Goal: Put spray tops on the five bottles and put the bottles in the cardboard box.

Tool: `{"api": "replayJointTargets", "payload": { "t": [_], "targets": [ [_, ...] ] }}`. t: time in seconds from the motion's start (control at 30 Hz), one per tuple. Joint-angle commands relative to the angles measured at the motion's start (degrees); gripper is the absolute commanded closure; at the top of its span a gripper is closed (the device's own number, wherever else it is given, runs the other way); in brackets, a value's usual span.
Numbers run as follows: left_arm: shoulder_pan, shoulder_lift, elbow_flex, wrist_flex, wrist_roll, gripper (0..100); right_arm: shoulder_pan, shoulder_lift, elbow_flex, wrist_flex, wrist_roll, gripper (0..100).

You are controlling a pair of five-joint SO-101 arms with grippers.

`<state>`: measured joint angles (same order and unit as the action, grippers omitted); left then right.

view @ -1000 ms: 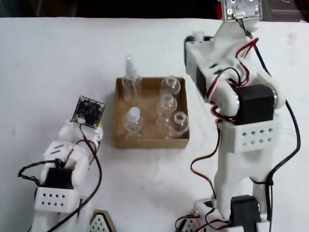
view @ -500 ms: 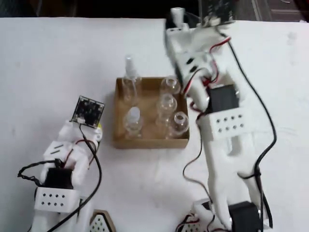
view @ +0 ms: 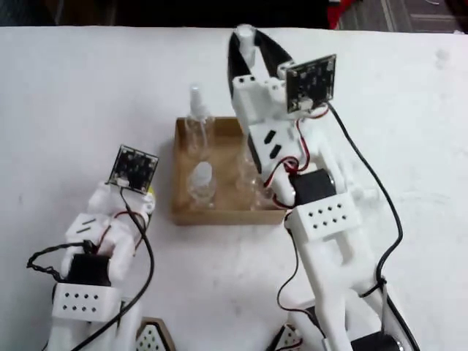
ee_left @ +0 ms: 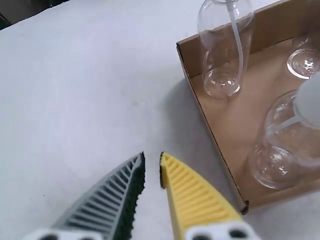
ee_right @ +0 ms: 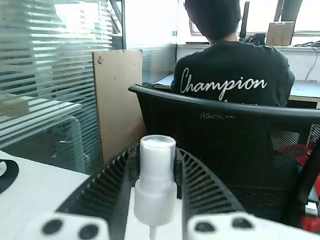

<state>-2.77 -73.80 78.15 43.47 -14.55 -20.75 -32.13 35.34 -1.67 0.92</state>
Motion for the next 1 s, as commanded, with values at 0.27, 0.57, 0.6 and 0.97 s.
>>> {"api": "replayJointTargets", "payload": {
  "t": [0.27, 0.57, 0.6, 0.97],
  "targets": [
    [-0.6, -0.9, -0.3, -1.1, -0.7, 92, 2.3, -2.1, 4.3, -5.0, -0.7, 98.3],
    [-0.6, -0.9, -0.3, -1.1, -0.7, 92, 2.3, -1.6, 5.0, -6.8, -0.7, 98.3],
    [-0.6, -0.9, -0.3, -1.1, -0.7, 92, 2.3, -1.5, 5.5, -7.0, -0.7, 98.3],
    [-0.6, -0.9, -0.3, -1.1, -0.7, 92, 2.3, -1.2, 12.8, -8.4, -0.7, 98.3]
  ]
}}
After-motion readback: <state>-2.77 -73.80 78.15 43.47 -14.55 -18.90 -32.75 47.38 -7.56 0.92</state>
